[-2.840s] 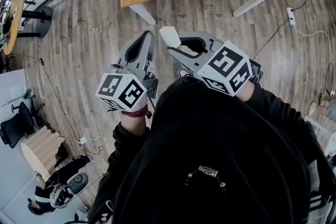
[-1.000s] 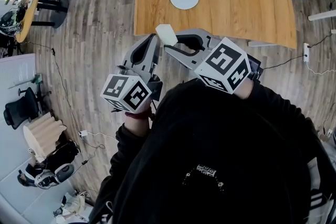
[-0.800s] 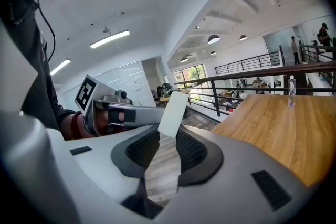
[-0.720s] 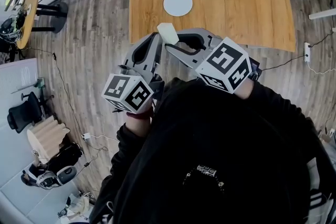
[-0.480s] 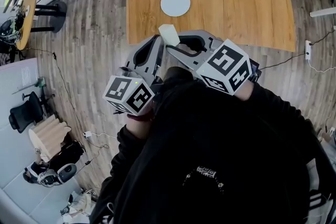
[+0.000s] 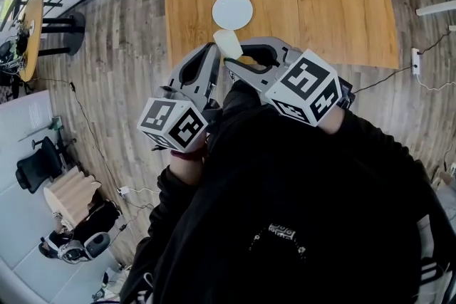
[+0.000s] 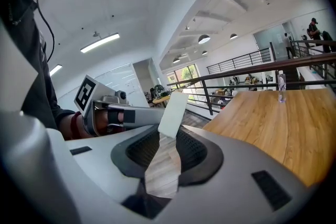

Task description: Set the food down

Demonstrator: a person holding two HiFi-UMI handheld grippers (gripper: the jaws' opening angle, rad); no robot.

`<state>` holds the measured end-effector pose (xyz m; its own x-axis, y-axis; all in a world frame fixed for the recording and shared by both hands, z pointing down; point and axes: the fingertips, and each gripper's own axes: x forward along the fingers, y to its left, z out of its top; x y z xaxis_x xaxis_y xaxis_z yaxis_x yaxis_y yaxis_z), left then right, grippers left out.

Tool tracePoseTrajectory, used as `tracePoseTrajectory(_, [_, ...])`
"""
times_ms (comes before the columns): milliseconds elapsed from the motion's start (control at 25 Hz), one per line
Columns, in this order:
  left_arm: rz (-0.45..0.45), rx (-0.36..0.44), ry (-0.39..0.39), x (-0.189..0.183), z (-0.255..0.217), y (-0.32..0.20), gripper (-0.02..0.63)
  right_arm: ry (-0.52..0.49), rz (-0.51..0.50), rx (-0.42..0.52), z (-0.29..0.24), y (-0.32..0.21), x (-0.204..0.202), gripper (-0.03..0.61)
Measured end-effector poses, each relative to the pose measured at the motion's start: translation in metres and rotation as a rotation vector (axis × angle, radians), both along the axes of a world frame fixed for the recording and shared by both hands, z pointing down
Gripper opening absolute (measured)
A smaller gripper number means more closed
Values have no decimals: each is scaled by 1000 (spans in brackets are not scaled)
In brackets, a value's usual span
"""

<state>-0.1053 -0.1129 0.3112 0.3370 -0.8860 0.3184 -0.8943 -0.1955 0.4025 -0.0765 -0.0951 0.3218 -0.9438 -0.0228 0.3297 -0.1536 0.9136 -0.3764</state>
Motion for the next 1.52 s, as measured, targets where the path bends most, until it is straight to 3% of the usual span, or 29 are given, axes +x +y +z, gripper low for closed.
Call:
tracePoseTrajectory(320, [46, 24, -2, -21, -9, -26, -3, 8, 29, 26, -8, -24, -20, 110])
tracePoseTrajectory(840, [68, 20, 29, -120, -2, -86, -3, 50, 64, -7, 6, -77, -111, 110])
tracePoseTrajectory(1280, [158, -5, 97, -179, 17, -130, -3, 127, 168, -57, 23, -118, -164, 110])
tracePoseTrajectory(1520, [240, -44, 88, -181, 42, -142, -3, 176, 210, -108, 43, -132, -172, 110])
